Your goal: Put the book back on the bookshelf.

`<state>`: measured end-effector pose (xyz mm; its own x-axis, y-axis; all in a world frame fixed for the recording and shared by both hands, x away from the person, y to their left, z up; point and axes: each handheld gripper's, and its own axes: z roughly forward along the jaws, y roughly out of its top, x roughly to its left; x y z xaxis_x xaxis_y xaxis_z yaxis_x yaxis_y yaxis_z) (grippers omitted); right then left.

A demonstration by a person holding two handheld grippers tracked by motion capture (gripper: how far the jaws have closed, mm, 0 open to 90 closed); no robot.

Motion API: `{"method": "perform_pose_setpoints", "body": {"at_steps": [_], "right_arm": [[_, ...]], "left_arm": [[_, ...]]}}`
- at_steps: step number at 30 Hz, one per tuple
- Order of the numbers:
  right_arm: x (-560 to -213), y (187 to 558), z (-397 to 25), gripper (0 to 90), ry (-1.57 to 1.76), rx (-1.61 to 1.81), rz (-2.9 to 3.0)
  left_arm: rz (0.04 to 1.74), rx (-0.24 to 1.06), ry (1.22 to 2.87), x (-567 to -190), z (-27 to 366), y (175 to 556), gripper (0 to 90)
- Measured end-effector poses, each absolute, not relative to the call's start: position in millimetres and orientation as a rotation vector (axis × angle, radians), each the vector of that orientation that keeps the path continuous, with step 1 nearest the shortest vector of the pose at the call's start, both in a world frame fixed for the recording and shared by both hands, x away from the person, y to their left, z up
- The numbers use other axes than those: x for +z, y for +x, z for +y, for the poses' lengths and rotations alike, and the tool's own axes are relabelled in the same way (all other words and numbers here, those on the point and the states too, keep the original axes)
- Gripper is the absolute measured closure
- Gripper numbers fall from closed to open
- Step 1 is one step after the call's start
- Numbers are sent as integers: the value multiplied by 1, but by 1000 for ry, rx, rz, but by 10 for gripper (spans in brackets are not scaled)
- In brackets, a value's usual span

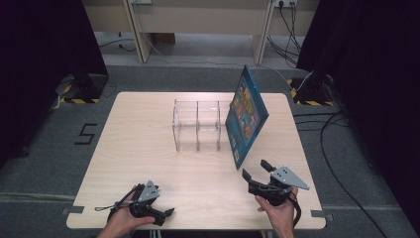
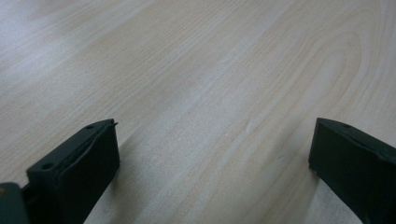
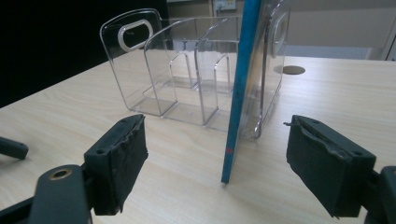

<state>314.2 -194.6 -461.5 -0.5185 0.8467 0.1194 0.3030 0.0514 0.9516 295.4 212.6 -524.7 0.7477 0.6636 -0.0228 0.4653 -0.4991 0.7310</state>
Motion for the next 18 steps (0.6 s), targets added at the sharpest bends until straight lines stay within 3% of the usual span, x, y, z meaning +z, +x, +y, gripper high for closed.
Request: {"method": "perform_pose_setpoints", "body": {"at_steps": [18], "right_arm": [[-469, 299, -200, 166, 1134, 1438, 1971]], "left_arm": [[835, 334, 2194, -525, 213, 295, 5]]}}
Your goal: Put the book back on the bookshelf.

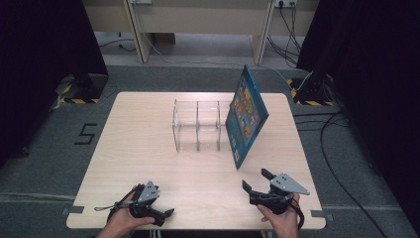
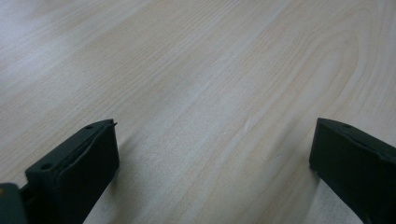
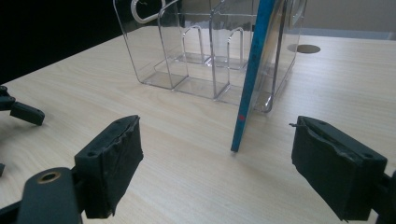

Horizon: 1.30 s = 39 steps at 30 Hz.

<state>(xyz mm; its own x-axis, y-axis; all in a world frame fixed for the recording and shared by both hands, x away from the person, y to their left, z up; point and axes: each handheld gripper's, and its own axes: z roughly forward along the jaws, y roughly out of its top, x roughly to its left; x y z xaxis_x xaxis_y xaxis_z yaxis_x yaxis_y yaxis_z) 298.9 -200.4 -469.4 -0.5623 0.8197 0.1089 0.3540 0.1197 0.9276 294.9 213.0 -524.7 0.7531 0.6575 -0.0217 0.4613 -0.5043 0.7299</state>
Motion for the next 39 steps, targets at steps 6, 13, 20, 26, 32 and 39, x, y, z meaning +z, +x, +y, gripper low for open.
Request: {"method": "perform_pose_setpoints", "body": {"at_steps": [6, 13, 20, 26, 32, 39], "right_arm": [[-472, 294, -203, 160, 1127, 1419, 2004], [-474, 288, -208, 159, 1133, 1384, 2028], [-477, 282, -214, 160, 1158, 1326, 2056], [-479, 278, -216, 159, 1154, 1295, 2077], [-481, 274, -216, 159, 1127, 1238, 2116], [-483, 270, -216, 159, 1133, 1217, 2140]], "left_arm": [[833, 333, 2195, -525, 213, 295, 2], [834, 331, 2195, -525, 213, 295, 0], [832, 331, 2197, -525, 213, 295, 0], [832, 332, 2196, -525, 212, 295, 0], [832, 332, 2196, -525, 212, 295, 0], [833, 332, 2196, -525, 212, 295, 0]]}}
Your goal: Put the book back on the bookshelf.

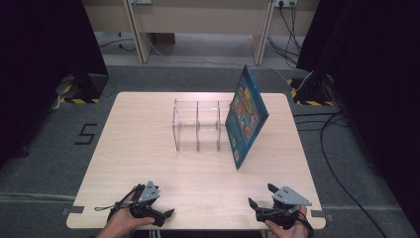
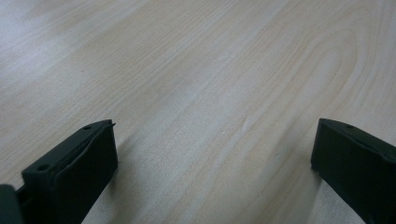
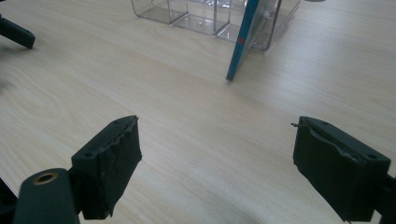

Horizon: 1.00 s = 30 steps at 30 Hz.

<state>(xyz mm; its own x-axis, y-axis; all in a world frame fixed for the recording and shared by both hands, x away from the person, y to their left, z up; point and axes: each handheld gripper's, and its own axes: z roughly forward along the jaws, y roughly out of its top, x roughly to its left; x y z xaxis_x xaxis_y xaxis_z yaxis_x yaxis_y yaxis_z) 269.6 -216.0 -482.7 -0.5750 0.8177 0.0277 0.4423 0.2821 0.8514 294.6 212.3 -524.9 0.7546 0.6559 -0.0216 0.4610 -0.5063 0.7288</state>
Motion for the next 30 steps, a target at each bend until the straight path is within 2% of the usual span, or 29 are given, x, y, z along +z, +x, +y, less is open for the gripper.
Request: {"method": "perform_pose_setpoints", "body": {"at_steps": [30], "right_arm": [[-496, 253, -227, 163, 1177, 1051, 2243]], "left_arm": [[833, 332, 2196, -525, 212, 295, 0]]}}
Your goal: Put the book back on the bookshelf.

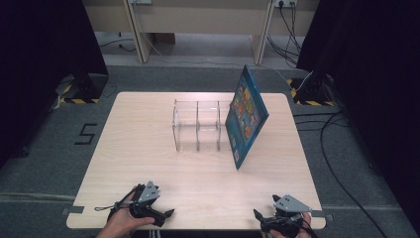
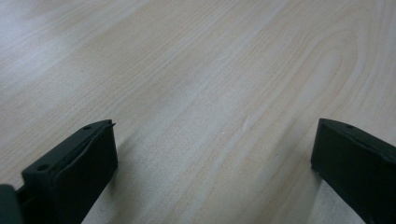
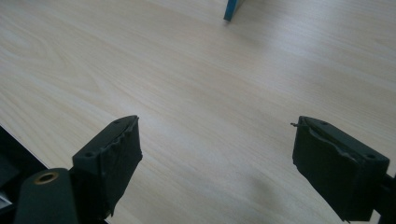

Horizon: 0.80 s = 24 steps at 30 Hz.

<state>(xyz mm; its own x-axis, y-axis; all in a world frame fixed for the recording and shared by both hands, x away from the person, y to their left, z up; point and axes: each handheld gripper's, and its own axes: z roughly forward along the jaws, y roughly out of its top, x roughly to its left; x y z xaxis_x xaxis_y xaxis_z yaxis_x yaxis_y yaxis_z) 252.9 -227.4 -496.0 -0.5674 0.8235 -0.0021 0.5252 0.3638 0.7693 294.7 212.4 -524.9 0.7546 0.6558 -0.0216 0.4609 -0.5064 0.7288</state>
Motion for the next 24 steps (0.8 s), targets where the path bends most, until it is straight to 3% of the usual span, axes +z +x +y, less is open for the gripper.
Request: {"method": "perform_pose_setpoints", "body": {"at_steps": [24], "right_arm": [[-512, 248, -228, 152, 1225, 909, 2348]], "left_arm": [[824, 327, 2200, -525, 212, 294, 0]]}}
